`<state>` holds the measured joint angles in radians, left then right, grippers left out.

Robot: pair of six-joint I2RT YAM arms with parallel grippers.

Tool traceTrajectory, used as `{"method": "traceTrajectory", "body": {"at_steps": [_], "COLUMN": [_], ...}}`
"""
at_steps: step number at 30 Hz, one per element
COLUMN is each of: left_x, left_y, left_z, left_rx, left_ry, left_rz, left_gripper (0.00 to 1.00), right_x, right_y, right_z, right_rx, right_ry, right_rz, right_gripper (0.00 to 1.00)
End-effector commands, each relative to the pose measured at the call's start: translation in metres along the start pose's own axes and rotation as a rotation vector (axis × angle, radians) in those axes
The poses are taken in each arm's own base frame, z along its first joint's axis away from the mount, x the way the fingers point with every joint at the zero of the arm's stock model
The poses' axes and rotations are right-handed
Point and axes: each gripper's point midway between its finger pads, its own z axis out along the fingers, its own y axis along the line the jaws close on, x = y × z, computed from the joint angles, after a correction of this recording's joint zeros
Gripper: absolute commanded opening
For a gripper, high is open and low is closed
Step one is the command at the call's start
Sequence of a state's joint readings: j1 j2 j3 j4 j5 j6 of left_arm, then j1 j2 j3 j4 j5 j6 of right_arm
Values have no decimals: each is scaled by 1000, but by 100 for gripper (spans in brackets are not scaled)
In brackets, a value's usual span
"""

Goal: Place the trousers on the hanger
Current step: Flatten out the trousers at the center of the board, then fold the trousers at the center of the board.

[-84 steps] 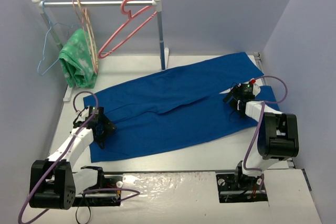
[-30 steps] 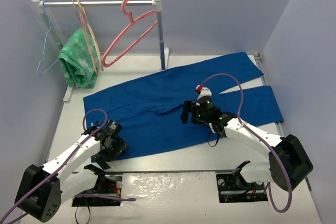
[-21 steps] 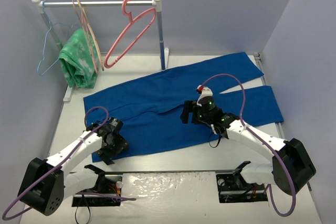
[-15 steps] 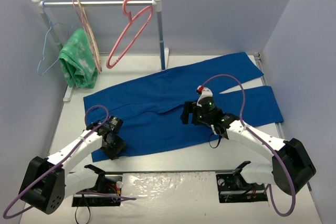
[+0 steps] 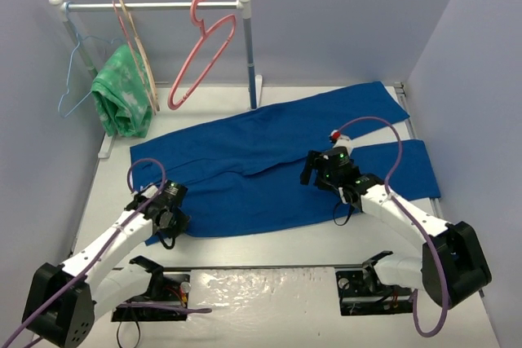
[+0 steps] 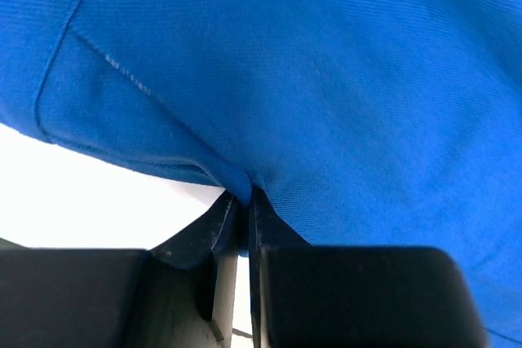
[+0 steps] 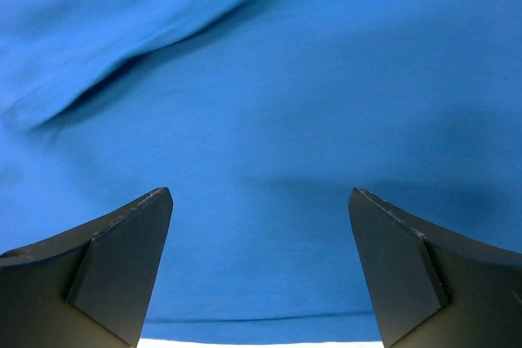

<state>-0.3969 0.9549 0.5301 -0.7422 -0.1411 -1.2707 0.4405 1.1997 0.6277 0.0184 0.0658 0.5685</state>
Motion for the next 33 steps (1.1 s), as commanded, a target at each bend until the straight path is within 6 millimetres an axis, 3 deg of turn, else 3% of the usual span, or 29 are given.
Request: {"method": "traceTrajectory", "body": {"at_steps": [1,4,8,12,16,25,33], "left_x": [-42,-53,-62,-73,-76,-89,-93], "left_y": [-13,-14,-19,-16,-15,-36,-50], "left_z": [-36,-50,-73,-91,-96,-106,-111], "left_rx": [61,76,126,156,170,240,277], "left_ry": [-165,-212,-248,-305,-325,-377,-385], "left_rz": [54,76,95,95,117,113,130], "left_gripper": [0,0,0,0,0,0,0], "right_x": [-21,-21,-16,-9,2,52,66], "right_y": [-52,-76,-99,-135,-156,-156,-156], "right_z": [-18,-24,-28,-34,-38,-31,-23], "right_rx": [263,377,468,565,593,574,586], "right_ry": [-114,-144,-126,-104,-75,75,135], "right_rz": [118,184,253,363,449,549,636], "right_gripper": [94,100,100,100,100,100,100]}}
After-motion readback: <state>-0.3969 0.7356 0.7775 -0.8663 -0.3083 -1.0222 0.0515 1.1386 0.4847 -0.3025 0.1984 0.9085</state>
